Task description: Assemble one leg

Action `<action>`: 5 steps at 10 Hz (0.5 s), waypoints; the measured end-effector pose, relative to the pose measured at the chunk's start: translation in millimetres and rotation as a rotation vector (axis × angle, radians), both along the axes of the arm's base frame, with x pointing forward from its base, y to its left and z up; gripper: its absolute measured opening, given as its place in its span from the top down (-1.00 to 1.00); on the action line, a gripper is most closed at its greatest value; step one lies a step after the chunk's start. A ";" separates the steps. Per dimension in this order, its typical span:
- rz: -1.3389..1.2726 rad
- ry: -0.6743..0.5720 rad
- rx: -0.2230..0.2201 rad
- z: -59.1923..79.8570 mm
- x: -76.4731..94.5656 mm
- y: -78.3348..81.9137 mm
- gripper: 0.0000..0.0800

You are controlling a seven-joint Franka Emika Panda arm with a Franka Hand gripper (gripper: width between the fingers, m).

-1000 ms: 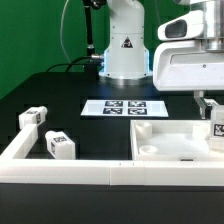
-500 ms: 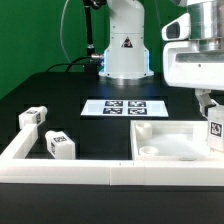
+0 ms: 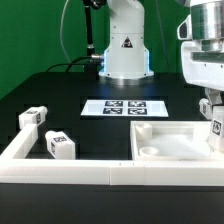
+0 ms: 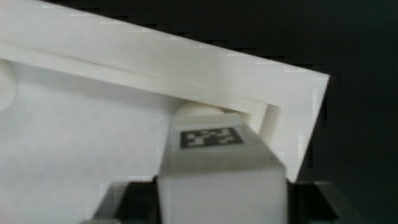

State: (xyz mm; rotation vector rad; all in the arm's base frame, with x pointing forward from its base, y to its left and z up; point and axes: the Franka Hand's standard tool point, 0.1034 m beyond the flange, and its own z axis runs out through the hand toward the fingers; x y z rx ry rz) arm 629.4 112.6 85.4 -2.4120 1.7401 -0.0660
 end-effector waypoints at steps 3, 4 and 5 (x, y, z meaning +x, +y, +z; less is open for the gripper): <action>0.193 -0.022 -0.026 0.0 0.6 -1.7 -0.52; 0.275 -0.031 -0.037 -0.1 0.6 -1.8 -0.52; 0.347 -0.039 -0.047 -0.2 0.5 -1.7 -0.60</action>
Offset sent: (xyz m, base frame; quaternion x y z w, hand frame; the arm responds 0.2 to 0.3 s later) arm 0.0000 0.0000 0.0000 0.0000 0.0000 -0.1938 0.9810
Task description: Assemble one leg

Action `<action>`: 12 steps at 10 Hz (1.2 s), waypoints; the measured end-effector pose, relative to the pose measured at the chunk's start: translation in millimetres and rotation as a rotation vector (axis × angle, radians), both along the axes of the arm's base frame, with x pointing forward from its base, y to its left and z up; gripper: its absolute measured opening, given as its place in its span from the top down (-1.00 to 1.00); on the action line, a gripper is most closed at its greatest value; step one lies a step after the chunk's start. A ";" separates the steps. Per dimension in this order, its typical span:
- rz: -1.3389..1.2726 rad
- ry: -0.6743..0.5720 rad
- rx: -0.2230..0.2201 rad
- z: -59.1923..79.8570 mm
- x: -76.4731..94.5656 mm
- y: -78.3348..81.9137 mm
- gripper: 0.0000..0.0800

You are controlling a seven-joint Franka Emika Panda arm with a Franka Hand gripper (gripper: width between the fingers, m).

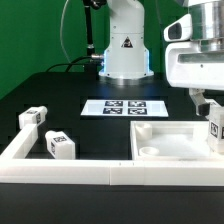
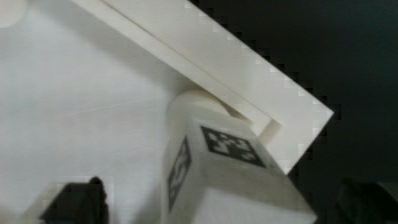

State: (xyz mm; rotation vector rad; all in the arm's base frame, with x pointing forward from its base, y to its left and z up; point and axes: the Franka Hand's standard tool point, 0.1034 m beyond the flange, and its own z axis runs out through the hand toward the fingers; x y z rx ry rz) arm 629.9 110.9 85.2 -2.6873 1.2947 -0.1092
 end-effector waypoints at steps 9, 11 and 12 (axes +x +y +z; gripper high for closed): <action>0.983 -0.056 -0.153 -0.2 6.3 -2.6 -0.62; 1.081 -0.060 -0.174 -0.6 6.2 -2.7 -0.26; 1.077 -0.059 -0.174 -0.7 6.2 -2.7 0.16</action>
Offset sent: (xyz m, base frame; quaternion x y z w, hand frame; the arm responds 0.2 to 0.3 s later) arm 0.0103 -0.0073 -0.0023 -0.0163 -0.0105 -0.4235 0.9057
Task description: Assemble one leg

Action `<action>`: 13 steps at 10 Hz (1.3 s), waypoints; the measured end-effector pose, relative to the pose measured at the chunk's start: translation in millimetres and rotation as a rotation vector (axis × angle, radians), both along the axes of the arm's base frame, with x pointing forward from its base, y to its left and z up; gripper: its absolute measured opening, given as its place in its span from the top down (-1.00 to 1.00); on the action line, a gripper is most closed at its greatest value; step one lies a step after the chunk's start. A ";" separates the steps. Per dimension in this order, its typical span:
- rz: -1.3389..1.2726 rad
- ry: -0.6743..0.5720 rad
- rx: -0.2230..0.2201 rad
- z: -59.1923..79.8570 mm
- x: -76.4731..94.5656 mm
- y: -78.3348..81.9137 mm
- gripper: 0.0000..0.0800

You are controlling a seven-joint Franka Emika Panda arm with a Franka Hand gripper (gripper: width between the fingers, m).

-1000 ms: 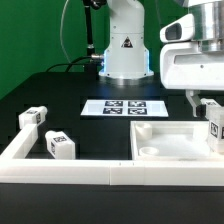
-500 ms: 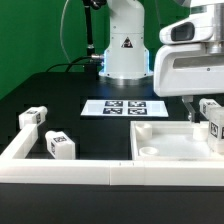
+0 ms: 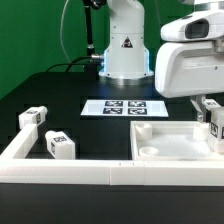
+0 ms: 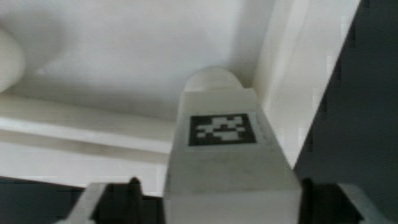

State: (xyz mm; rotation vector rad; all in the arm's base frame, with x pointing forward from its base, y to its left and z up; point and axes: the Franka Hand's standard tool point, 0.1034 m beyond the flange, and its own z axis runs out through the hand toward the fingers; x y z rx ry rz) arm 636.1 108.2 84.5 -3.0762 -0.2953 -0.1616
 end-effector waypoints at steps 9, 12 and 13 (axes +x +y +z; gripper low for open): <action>-0.793 0.025 0.114 -1.6 -5.8 -0.6 0.29; -1.133 0.068 0.154 -2.5 -7.4 3.6 0.28; -1.196 0.073 0.161 -2.4 -6.4 3.8 0.28</action>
Offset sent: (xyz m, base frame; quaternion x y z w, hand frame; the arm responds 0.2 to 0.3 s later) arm 0.0000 0.0000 0.0000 0.0000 0.0000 0.0000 1.0000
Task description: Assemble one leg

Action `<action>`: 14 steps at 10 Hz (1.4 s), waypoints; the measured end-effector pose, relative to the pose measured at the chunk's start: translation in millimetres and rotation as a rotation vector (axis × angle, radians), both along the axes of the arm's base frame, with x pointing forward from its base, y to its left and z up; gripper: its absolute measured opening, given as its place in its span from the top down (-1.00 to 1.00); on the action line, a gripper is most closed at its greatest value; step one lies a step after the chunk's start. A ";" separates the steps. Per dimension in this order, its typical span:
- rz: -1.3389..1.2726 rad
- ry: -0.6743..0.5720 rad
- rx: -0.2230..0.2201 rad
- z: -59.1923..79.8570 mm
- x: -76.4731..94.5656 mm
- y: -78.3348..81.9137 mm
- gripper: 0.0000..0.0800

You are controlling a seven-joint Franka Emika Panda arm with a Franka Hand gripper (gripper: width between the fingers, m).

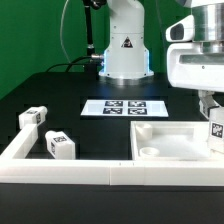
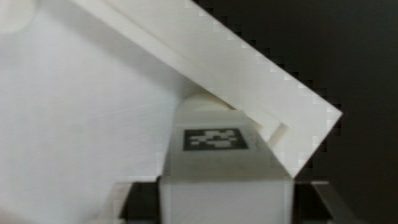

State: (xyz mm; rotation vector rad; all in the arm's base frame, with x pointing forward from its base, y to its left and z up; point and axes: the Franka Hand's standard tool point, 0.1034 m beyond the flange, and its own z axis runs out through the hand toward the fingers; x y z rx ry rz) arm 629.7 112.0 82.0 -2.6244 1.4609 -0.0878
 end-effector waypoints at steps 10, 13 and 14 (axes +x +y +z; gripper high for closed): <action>0.554 -0.050 -0.064 -3.1 -1.7 5.1 -0.62; 0.917 -0.071 -0.128 -5.2 -2.8 6.7 -0.62; 1.002 -0.078 -0.138 -5.2 -1.7 4.5 -0.62</action>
Offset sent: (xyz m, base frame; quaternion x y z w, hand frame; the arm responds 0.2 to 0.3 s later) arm 0.0000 0.0000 0.0000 0.0000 0.0000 -0.0650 0.9979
